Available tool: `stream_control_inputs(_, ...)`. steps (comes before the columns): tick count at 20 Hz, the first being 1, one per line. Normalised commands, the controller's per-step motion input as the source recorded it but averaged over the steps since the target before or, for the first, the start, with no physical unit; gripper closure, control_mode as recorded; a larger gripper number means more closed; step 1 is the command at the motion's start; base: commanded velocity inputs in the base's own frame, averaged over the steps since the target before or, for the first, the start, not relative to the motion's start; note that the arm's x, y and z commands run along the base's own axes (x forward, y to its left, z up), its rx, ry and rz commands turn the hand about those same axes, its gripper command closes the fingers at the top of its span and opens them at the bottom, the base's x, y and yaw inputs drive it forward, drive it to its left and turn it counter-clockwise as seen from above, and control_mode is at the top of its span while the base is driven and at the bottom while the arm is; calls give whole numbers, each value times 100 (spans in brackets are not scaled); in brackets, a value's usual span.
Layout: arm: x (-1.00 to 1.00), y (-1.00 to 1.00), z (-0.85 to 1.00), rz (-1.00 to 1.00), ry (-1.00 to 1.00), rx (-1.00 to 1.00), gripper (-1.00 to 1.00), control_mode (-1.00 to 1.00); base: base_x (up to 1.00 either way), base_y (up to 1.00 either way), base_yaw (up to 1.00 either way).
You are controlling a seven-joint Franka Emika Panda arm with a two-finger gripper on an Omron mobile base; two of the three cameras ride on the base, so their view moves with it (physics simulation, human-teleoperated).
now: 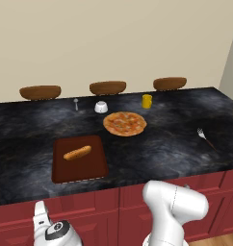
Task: Take the pizza cutter from the drawer on the left and place it on the dining counter for cutting.
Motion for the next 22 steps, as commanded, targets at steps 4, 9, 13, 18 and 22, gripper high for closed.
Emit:
stream_control_inputs(4,8,0,0,0,0,0,-100,-100,0,0,0)
stream_control_inputs(9,7,0,0,0,0,0,-100,-100,0,0,0)
stream_control_inputs(13,13,-6,0,0,0,0,-100,-100,0,0,0)
stream_control_inputs(18,19,-12,0,0,0,0,-100,-100,0,0,0)
stream_control_inputs(22,3,-1,0,0,0,0,-100,-100,0,0,0)
